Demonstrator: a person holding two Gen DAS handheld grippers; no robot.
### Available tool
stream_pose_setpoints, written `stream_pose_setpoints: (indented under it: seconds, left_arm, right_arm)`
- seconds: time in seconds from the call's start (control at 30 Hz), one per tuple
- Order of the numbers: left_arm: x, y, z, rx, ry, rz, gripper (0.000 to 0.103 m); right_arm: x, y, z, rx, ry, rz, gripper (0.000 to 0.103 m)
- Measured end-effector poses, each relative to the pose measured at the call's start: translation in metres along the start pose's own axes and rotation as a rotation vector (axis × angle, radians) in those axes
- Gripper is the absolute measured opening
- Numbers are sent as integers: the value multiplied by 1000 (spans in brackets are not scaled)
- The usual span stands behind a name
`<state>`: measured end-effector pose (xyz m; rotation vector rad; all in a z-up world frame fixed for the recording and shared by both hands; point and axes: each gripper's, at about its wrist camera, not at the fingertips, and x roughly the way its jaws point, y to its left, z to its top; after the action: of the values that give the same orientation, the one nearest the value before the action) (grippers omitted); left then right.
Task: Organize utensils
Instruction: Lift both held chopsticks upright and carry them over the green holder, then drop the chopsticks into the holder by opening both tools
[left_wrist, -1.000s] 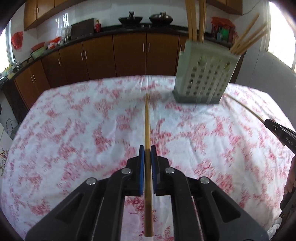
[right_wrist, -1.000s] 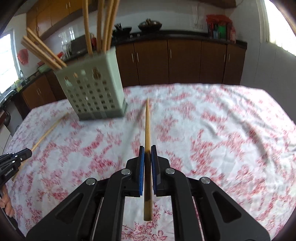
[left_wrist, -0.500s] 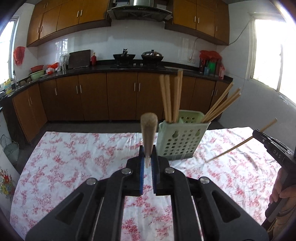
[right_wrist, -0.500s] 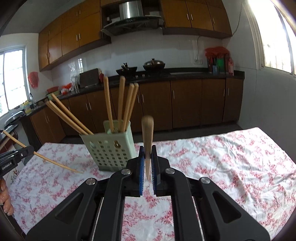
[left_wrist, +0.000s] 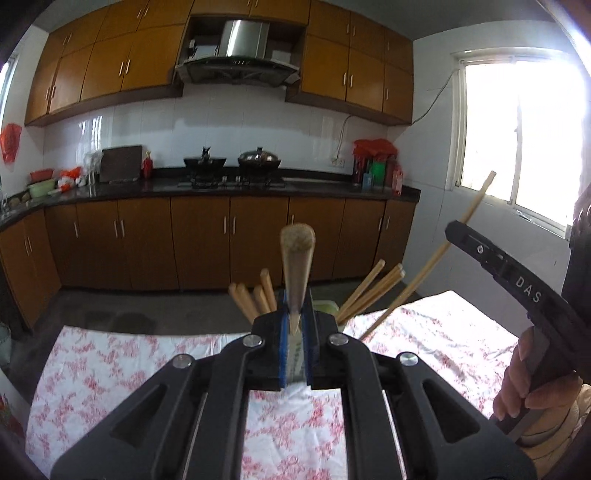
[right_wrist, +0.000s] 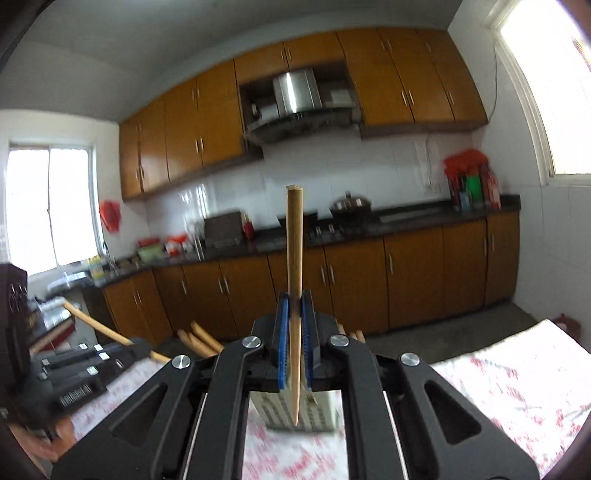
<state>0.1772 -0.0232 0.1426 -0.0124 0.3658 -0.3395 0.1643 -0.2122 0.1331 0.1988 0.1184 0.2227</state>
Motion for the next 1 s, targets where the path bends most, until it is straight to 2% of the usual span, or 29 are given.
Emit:
stream_pose_setpoints:
  seconds: [0.13, 0.27, 0.5, 0.73, 0.8, 0.87, 0.93, 1.0]
  left_arm:
    - [13, -8, 19, 29, -19, 14, 8]
    - [38, -11, 25, 56, 18, 29, 8]
    - [83, -4, 19, 55, 99, 40, 8]
    - [107, 4, 9, 41, 131, 46, 8]
    - [108, 8, 7, 27, 132, 54, 11]
    - [106, 10, 6, 8, 127, 55, 20]
    - [103, 12, 6, -1, 117, 64, 32]
    - [98, 17, 6, -12, 107, 68, 35]
  right_arm:
    - [10, 5, 13, -5, -89, -5, 8]
    - [28, 6, 10, -33, -122, -32, 8]
    - [72, -6, -15, -45, -8, -78, 8]
    - [78, -8, -26, -49, 70, -77, 8]
    - [78, -8, -26, -57, 79, -75, 13]
    - [75, -9, -25, -60, 81, -74, 37]
    - [71, -9, -24, -65, 68, -77, 40]
    - [66, -9, -23, -71, 65, -79, 40]
